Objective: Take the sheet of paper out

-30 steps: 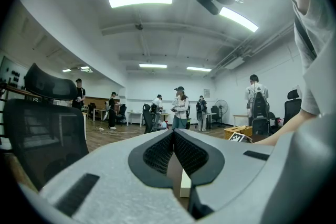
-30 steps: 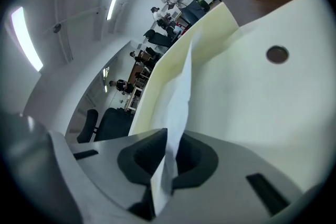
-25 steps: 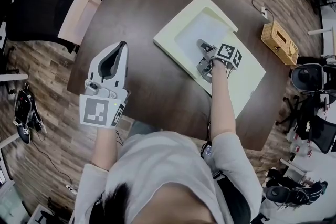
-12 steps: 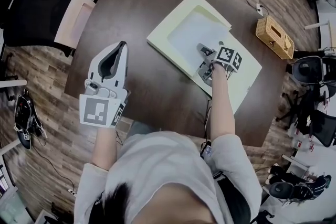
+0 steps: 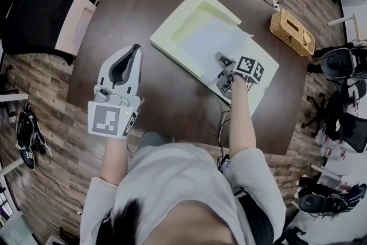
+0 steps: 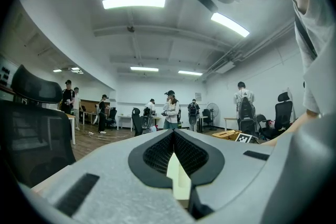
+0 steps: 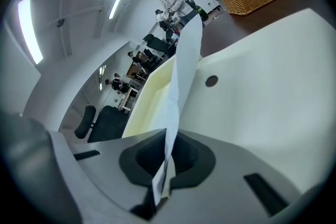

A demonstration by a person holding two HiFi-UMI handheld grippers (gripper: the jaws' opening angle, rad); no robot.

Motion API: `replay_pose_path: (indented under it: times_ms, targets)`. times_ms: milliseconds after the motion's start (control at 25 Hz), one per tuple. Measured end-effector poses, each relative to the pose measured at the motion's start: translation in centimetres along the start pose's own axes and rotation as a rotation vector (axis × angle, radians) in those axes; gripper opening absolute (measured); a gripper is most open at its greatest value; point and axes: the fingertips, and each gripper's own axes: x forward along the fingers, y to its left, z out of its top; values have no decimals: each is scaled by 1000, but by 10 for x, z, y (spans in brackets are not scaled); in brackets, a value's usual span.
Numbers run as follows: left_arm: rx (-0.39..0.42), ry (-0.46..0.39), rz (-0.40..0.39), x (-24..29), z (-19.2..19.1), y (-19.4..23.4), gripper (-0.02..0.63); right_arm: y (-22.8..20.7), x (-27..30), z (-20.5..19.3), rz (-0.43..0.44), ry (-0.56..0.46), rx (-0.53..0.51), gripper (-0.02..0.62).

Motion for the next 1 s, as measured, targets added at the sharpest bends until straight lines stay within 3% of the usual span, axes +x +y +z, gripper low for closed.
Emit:
replay_pose_path:
  times_ms: [640, 1000]
  targets:
    - [30, -38, -4, -16, 27, -52, 8, 7, -79, 1, 15, -74, -164, 14]
    - [51, -64, 6, -30, 43, -84, 8, 17, -119, -3, 4, -97, -310, 14]
